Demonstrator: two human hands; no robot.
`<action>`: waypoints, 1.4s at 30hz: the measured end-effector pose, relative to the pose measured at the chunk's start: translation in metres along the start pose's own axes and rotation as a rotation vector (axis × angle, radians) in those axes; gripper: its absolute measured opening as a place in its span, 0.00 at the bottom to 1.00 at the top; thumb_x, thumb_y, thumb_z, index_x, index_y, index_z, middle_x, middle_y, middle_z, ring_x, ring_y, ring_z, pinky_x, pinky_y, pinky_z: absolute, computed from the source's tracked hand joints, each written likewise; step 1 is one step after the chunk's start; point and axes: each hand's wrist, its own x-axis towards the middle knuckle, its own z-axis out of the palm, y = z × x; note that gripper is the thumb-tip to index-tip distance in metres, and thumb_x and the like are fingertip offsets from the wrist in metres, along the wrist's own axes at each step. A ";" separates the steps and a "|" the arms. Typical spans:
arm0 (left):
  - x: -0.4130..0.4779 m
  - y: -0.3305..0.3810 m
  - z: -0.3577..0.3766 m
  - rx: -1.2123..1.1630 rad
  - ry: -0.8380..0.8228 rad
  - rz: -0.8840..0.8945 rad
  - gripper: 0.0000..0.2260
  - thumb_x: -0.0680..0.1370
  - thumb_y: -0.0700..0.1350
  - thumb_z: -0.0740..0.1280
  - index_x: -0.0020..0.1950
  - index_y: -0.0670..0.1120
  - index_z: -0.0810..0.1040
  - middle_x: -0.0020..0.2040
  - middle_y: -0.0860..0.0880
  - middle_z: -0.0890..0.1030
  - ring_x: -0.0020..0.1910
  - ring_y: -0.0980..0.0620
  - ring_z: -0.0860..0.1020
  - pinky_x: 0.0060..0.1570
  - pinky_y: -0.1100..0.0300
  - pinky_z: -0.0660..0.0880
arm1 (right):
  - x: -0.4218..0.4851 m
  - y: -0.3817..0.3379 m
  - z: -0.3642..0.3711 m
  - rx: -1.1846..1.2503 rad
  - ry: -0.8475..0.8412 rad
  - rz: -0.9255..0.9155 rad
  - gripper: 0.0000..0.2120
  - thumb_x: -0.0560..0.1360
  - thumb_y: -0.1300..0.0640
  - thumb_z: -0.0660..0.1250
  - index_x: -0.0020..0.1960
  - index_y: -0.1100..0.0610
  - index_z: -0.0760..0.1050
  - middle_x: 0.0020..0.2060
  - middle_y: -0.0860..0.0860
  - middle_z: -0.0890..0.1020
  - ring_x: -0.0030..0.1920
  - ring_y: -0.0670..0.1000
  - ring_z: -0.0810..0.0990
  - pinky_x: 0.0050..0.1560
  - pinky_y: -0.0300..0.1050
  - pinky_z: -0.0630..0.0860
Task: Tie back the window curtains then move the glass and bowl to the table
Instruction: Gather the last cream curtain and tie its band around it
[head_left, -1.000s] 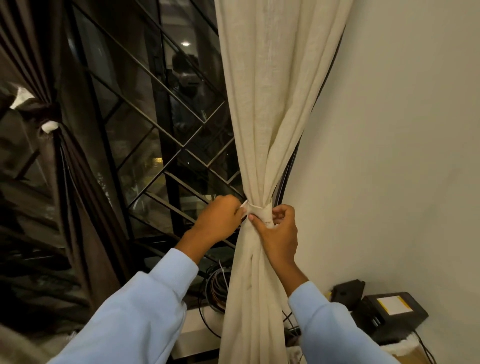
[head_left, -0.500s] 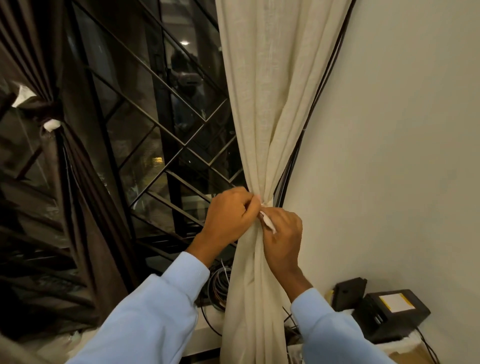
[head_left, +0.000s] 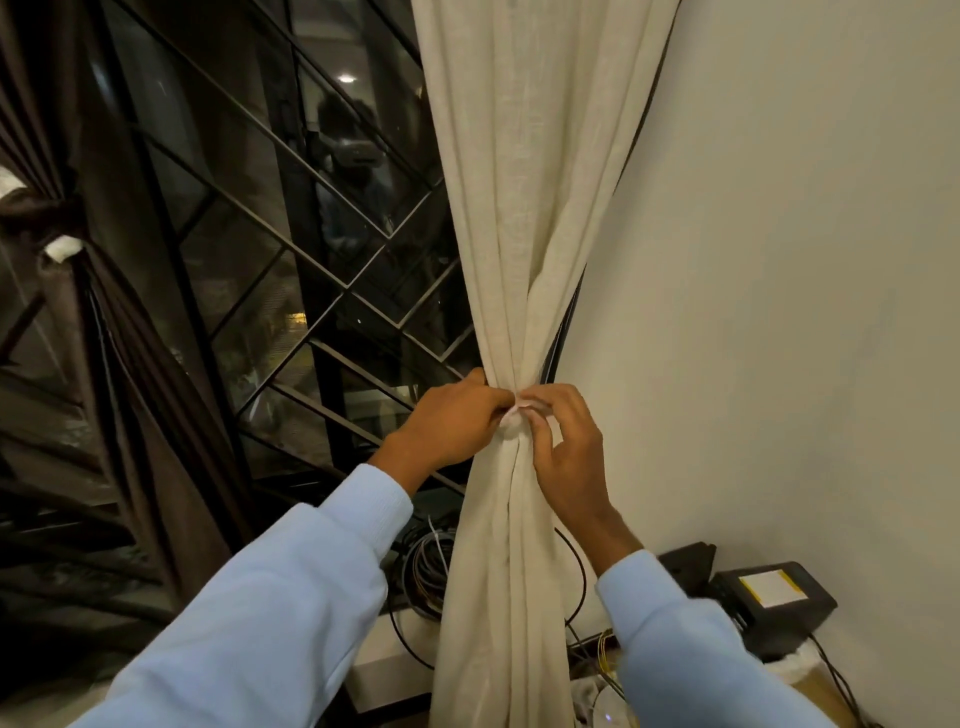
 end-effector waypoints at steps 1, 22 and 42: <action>0.000 0.000 0.002 0.016 0.020 0.000 0.13 0.81 0.52 0.57 0.61 0.50 0.77 0.62 0.45 0.73 0.51 0.45 0.78 0.45 0.54 0.77 | 0.008 -0.001 -0.003 -0.005 -0.021 -0.011 0.08 0.79 0.64 0.66 0.57 0.62 0.78 0.51 0.53 0.81 0.53 0.46 0.79 0.57 0.37 0.76; -0.014 -0.011 0.008 -0.224 0.415 0.009 0.09 0.79 0.46 0.65 0.49 0.42 0.80 0.60 0.47 0.68 0.43 0.57 0.71 0.39 0.68 0.71 | 0.065 0.009 -0.024 -0.532 -0.771 -0.356 0.10 0.75 0.55 0.61 0.50 0.56 0.80 0.51 0.48 0.72 0.49 0.46 0.65 0.48 0.47 0.65; -0.001 -0.041 0.027 -0.654 0.396 -0.090 0.06 0.79 0.37 0.62 0.50 0.38 0.79 0.50 0.46 0.75 0.49 0.52 0.76 0.56 0.56 0.74 | 0.058 0.006 0.003 -0.593 -0.353 -0.257 0.07 0.75 0.52 0.69 0.52 0.48 0.74 0.43 0.45 0.79 0.43 0.47 0.75 0.53 0.48 0.69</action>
